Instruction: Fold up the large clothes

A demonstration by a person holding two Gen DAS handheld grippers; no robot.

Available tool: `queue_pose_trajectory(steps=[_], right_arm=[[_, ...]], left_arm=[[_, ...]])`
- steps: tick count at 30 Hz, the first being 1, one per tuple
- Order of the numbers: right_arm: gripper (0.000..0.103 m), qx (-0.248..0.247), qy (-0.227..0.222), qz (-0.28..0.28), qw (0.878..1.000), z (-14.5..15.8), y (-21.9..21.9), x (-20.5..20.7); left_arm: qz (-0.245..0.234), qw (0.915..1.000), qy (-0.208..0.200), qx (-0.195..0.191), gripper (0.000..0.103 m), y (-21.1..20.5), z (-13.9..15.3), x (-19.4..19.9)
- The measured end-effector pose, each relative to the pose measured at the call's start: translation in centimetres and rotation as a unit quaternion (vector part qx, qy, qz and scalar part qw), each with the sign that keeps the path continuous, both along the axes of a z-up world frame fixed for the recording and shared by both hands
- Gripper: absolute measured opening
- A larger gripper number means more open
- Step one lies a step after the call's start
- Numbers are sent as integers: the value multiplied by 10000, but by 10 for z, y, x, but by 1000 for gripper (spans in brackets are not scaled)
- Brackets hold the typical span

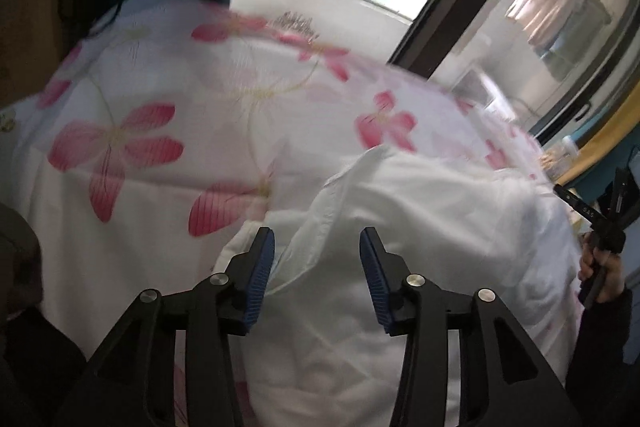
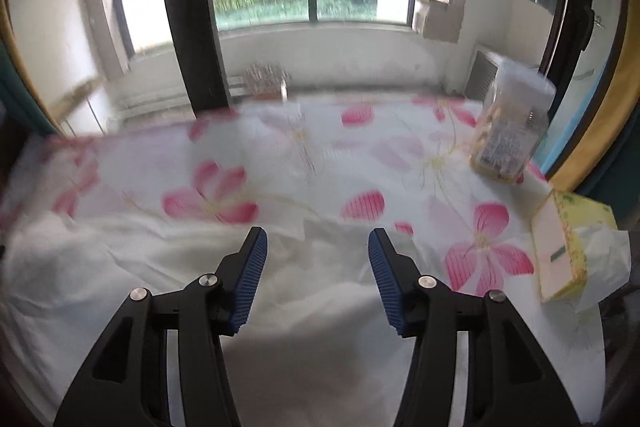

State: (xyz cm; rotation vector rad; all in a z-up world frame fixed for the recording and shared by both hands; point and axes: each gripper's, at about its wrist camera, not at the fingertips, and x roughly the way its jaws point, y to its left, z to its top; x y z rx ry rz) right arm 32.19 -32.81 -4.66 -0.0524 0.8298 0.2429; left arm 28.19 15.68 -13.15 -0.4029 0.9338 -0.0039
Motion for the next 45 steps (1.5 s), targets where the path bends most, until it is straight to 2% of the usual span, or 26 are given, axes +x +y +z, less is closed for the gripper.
queue_pose_trajectory(steps=[3,9,15,20,22,28,30,33,35,36,37,38,39,40,45], right_arm=[[53,-133,229,-83,9996,-16,0,6],[53,-163,248,-289,9991,-23,-12,12],[53,-111,236,-526,9983,-20,-26,15],[53,-76,240,-626,9977,-18,-38,9],[53,-57,275,-664,9974,-19,-43,6],[53,79,335,-726,9968,-16,-62,2],[53,74,272,-759,9967,-12,-69,5],[53,212,333,-516,9979,-14,-72,15],[53,286,441,-430,9977,-19,-71,22],[53,281,500,-362,9977,-23,-69,25],[51,277,549,-323,9976,-26,-68,27],[45,312,567,-330,9974,-29,-68,29],[21,400,585,-293,9971,-31,-68,31],[14,468,621,-267,9966,-31,-68,33],[14,553,353,-142,9977,-10,-74,45]], left_arm=[[113,9996,47,269,47,2,-3,3],[472,9963,72,721,47,21,7,16],[826,9931,-165,821,47,49,35,15],[619,9954,-426,587,49,46,54,-8],[536,9967,-404,467,58,41,50,-18],[471,9987,-29,208,59,30,17,-28],[344,9992,-13,223,58,23,14,-29],[139,9990,87,409,58,13,4,-23],[65,9990,166,404,45,10,-3,-16],[77,9988,129,475,42,9,-2,-15],[105,9985,147,523,28,10,-3,-12],[134,9984,171,524,6,12,-3,-8],[140,9987,183,449,4,15,-3,-6],[149,9989,166,412,4,16,-4,-3],[130,9982,-20,593,3,20,11,12]])
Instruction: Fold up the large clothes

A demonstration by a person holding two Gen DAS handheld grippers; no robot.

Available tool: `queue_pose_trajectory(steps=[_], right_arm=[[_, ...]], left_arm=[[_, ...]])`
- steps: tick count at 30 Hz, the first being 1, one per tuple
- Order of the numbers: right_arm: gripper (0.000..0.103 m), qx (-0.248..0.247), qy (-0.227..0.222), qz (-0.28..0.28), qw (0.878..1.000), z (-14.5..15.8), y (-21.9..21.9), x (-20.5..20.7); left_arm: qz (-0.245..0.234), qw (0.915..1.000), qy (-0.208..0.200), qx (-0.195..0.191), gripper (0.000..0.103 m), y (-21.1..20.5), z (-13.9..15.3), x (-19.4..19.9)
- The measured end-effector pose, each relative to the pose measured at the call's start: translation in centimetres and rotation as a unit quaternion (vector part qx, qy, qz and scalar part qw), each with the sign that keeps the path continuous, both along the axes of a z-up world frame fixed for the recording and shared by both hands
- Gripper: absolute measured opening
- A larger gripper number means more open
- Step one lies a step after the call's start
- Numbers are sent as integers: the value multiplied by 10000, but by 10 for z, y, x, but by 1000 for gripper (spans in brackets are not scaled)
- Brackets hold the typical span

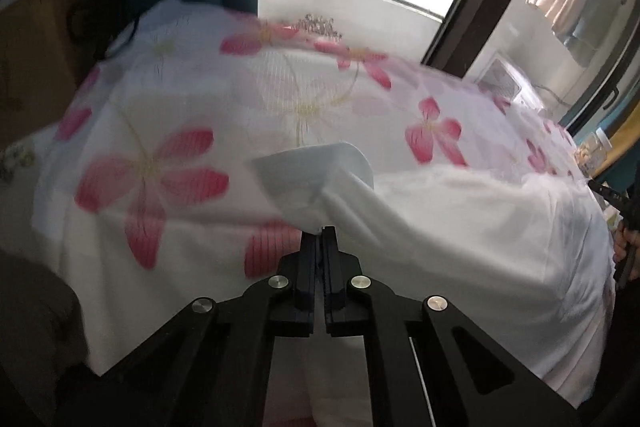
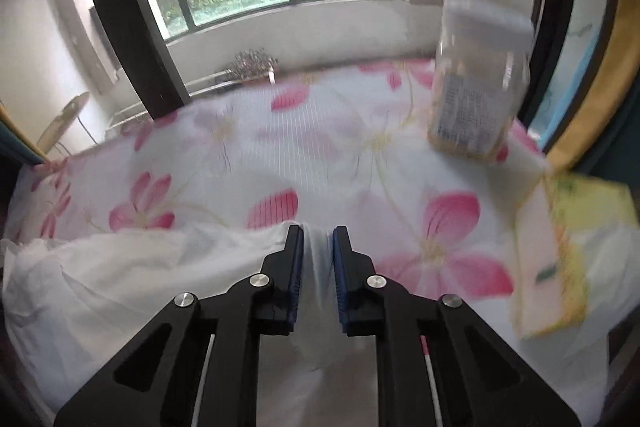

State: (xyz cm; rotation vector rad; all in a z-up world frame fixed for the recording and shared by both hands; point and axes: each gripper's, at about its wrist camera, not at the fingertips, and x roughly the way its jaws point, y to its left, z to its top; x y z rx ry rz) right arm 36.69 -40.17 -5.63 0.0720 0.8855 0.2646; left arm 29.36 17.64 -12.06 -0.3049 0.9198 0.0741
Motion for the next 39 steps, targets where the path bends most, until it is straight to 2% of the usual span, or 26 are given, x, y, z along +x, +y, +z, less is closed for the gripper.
queue_pose_trajectory(steps=[3,5,6,7,12,17,24,26,27,28,34,39], right_arm=[[15,-28,-184,-18,9998,18,-10,5],[30,-154,-155,-61,9997,23,-16,6],[43,-128,-204,-108,9997,25,-20,4],[48,-78,-270,-161,9995,27,-25,1],[49,-10,-183,-455,9988,24,-47,-22],[49,192,101,-438,9988,6,-54,-50],[49,210,249,-26,9995,-10,-36,-56],[44,122,211,73,9997,-14,-30,-47],[18,78,191,65,9998,-16,-28,-43],[2,21,216,36,9998,-17,-28,-37],[2,-207,-130,-334,9991,-9,-37,-2],[2,-467,63,-422,9980,-21,-33,17]], left_arm=[[150,9998,-120,-111,4,11,12,6],[266,9993,-46,-241,4,20,13,10],[316,9992,-39,-226,4,23,13,11],[376,9991,-23,-184,4,25,12,10],[577,9977,-8,-349,5,34,9,2],[587,9973,10,-434,23,26,6,-10],[515,9976,74,-446,23,17,1,-21],[512,9977,107,-436,23,15,-1,-20],[527,9976,129,-425,23,15,-2,-20],[519,9977,152,-415,24,15,-4,-20],[445,9981,241,-363,24,10,-11,-16],[484,9978,323,-320,26,7,-12,-14]])
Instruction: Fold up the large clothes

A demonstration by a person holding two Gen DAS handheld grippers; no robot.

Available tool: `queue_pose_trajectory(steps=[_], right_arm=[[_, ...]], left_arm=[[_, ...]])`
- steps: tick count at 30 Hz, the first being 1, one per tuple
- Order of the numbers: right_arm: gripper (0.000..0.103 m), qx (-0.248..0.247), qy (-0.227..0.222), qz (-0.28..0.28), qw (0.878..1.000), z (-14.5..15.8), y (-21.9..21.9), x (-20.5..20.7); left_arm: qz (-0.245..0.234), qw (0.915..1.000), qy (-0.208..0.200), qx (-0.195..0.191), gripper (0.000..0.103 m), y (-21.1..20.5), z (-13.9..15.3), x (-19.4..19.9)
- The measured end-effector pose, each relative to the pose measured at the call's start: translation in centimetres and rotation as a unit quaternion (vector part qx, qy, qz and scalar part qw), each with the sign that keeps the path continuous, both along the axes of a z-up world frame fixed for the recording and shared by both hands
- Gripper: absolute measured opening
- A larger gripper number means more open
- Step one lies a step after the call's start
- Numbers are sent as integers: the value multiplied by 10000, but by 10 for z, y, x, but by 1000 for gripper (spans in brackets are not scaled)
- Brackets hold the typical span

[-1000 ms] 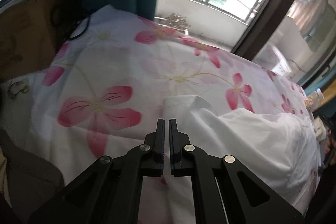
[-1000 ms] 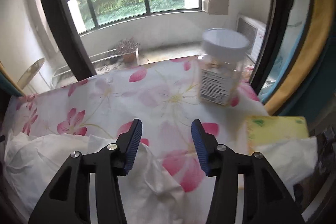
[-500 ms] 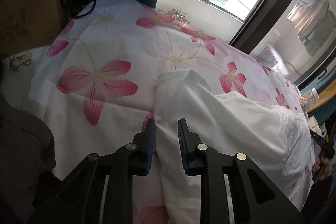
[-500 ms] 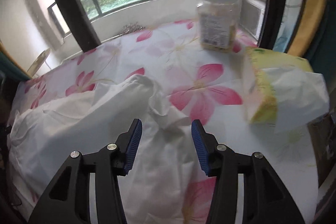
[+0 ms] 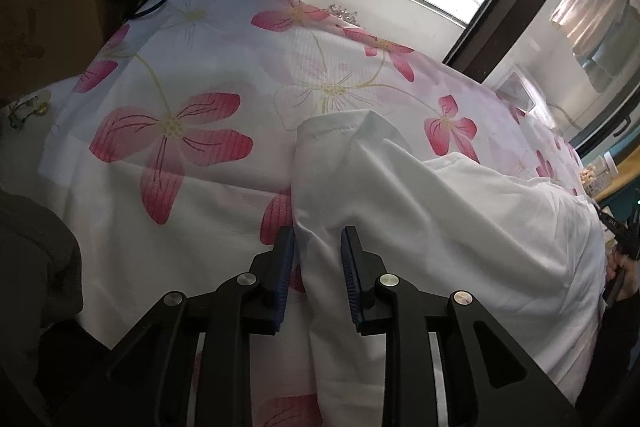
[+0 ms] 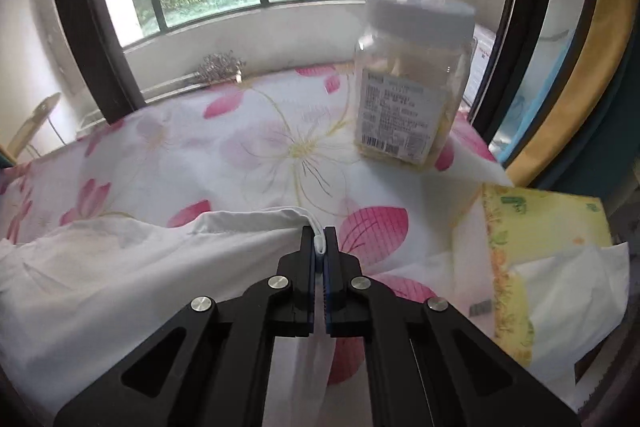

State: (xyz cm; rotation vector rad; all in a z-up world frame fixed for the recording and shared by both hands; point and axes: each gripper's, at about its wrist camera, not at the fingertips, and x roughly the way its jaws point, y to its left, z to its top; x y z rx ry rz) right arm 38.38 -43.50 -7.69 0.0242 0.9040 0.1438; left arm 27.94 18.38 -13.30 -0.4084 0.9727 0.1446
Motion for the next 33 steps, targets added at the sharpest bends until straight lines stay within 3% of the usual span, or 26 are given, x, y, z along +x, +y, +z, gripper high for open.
queue_pose_trajectory(steps=[6,8,10,12,18,23,27,31,33], right_arm=[[7,-153,116,-82,9998,3,-1,-6],[17,-239,-29,-166,9996,13,-3,-12],[47,-289,-219,-252,9990,24,-4,-20],[56,-316,-436,-328,9980,40,-3,-31],[57,-184,-694,-44,9974,69,19,-65],[58,133,-566,9,9983,65,44,-82],[58,345,-550,458,9968,68,85,-95],[58,338,-566,963,9932,68,133,-97],[58,339,-555,1164,9911,66,156,-97]], left_arm=[[138,9994,-264,192,27,-5,23,-4],[30,9990,-412,197,28,-10,31,-5],[-78,9988,-395,275,28,-13,31,-2],[-63,9992,-315,243,28,-10,25,2],[-105,9995,-232,172,28,3,10,15],[104,9991,-172,374,28,11,10,19],[-65,9970,-735,221,28,-7,40,11],[-648,9898,-1259,147,28,-52,73,12],[-970,9842,-1479,-113,28,-79,83,15]])
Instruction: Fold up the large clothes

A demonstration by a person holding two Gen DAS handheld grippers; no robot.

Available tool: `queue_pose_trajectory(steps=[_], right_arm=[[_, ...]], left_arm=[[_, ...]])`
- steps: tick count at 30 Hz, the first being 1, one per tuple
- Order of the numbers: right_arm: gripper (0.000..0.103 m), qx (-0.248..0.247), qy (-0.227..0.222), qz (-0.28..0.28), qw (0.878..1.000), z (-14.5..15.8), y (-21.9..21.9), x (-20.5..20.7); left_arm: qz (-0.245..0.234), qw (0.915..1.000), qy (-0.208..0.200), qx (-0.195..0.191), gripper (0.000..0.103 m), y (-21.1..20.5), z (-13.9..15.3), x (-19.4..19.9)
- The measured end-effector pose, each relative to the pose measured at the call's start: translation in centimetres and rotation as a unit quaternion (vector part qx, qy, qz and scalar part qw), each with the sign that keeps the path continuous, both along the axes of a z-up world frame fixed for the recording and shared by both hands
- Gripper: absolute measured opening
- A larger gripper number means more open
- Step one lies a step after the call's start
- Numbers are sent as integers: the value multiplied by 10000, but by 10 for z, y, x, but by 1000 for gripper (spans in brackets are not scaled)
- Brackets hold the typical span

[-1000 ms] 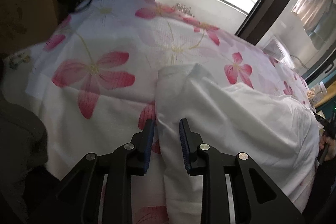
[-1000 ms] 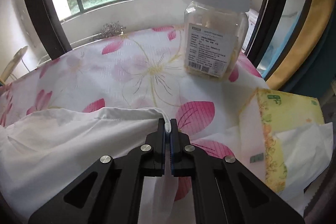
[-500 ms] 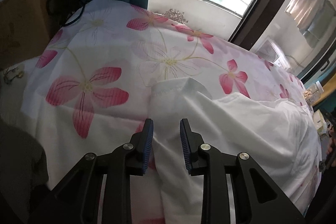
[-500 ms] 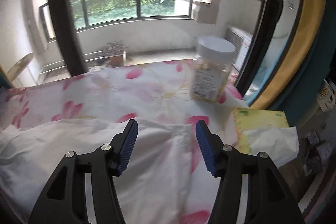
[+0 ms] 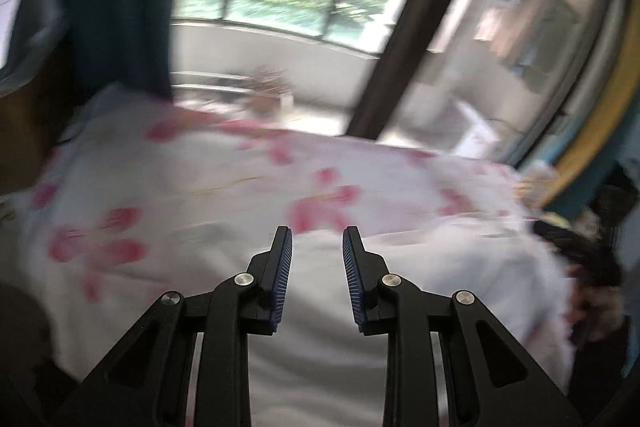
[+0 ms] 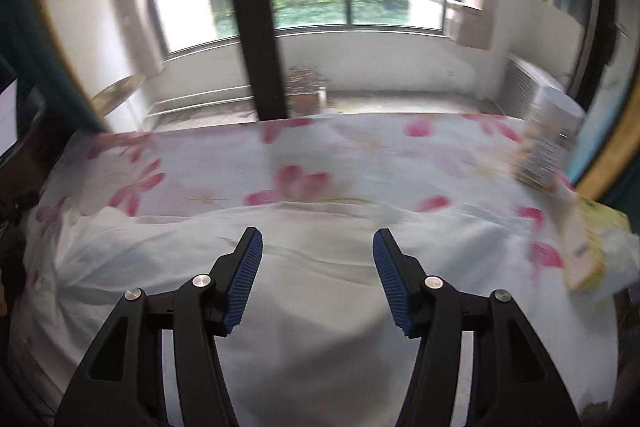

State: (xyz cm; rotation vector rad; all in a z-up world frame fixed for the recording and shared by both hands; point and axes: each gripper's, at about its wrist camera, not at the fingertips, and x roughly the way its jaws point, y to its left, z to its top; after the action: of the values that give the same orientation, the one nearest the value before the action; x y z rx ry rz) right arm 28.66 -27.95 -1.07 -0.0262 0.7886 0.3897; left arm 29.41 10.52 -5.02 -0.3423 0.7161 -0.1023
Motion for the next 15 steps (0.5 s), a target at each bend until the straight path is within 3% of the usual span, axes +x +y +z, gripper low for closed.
queue_pose_trajectory(steps=[3,6,13,15], right_arm=[[58,-176,86,91,9998,-11,22,-1],[58,-329,191,208,9991,-27,33,-7],[58,-543,321,313,9975,-59,34,-30],[62,-575,214,288,9977,-63,32,-35]], left_arm=[[-541,9981,2,-304,28,-39,-5,6],[-894,9954,230,-254,28,-73,-21,11],[-946,9912,888,-271,28,-93,-67,14],[-1000,9895,1009,-262,28,-94,-76,14]])
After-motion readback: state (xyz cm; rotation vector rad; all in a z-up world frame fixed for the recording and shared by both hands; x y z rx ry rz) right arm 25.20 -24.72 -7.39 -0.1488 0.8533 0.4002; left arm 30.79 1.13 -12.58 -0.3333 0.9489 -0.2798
